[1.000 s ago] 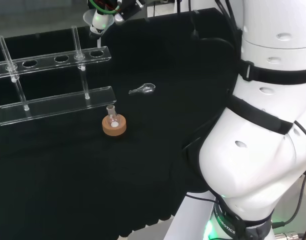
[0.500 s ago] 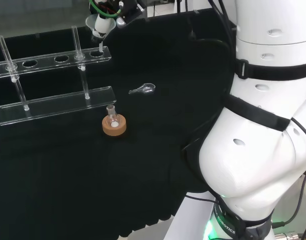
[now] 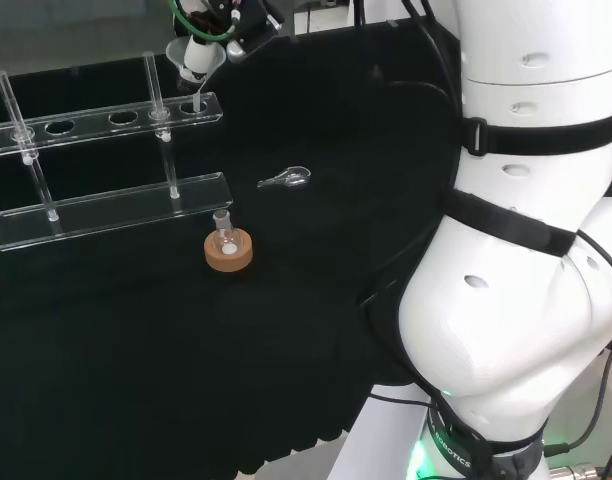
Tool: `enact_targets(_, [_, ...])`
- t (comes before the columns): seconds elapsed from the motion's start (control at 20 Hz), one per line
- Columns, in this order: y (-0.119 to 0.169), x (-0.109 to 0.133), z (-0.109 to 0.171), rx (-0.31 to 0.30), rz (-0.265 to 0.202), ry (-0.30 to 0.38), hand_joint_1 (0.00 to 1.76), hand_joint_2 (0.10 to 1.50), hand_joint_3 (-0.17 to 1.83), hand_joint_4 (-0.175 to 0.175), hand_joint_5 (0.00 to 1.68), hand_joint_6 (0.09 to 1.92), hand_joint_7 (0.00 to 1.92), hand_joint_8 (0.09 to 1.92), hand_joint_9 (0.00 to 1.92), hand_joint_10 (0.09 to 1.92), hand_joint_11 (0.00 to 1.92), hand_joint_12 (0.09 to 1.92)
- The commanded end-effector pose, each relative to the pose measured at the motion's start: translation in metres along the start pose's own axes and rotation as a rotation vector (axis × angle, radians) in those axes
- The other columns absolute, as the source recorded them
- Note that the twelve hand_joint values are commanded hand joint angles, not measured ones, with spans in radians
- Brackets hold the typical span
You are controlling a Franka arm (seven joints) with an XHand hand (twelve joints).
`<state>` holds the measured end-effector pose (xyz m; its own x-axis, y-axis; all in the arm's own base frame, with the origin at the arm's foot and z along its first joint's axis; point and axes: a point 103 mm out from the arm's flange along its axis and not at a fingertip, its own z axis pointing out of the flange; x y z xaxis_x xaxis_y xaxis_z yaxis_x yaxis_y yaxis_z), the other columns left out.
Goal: Put the funnel back on the funnel stand.
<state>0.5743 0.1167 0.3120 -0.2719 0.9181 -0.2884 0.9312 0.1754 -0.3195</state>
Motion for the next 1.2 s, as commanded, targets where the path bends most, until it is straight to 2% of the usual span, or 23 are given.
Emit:
enact_targets(0.05, [0.010, 0.007, 0.011, 0.040, -0.014, -0.007, 0.79, 0.78, 0.49, 0.044, 0.73, 0.64, 0.66, 0.62, 1.06, 0.37, 0.70, 1.24])
enact_targets(0.35, [0.015, 0.010, 0.022, 0.071, -0.008, 0.002, 0.76, 0.75, 0.48, 0.025, 0.67, 0.62, 0.62, 0.61, 1.03, 0.36, 0.69, 1.24])
enact_targets(0.5, [0.014, 0.012, 0.026, 0.104, -0.002, 0.013, 0.73, 0.74, 0.47, 0.001, 0.54, 0.59, 0.56, 0.64, 0.96, 0.37, 0.68, 1.25])
enact_targets(0.55, [0.013, 0.012, 0.028, 0.132, 0.002, 0.025, 0.70, 0.73, 0.45, -0.008, 0.47, 0.52, 0.49, 0.64, 0.88, 0.38, 0.65, 1.26])
enact_targets(0.65, [0.011, 0.013, 0.028, 0.148, 0.004, 0.033, 0.60, 0.71, 0.38, -0.018, 0.36, 0.34, 0.32, 0.66, 0.64, 0.46, 0.55, 1.30])
enact_targets(0.75, [0.004, 0.014, 0.026, 0.130, -0.001, 0.038, 0.48, 0.69, 0.28, -0.017, 0.23, 0.15, 0.11, 0.64, 0.37, 0.58, 0.41, 1.37])
enact_targets(0.85, [-0.002, 0.015, 0.022, 0.121, 0.001, 0.033, 0.43, 0.68, 0.21, -0.014, 0.18, 0.09, 0.03, 0.59, 0.24, 0.66, 0.33, 1.41])
enact_targets(0.95, [-0.009, 0.017, 0.017, 0.111, 0.003, 0.029, 0.40, 0.67, 0.18, -0.013, 0.15, 0.09, 0.00, 0.54, 0.18, 0.69, 0.29, 1.43])
enact_targets(1.2, [-0.048, 0.018, -0.003, 0.035, 0.026, 0.030, 0.40, 0.67, 0.16, -0.014, 0.16, 0.09, 0.01, 0.53, 0.17, 0.71, 0.26, 1.44])
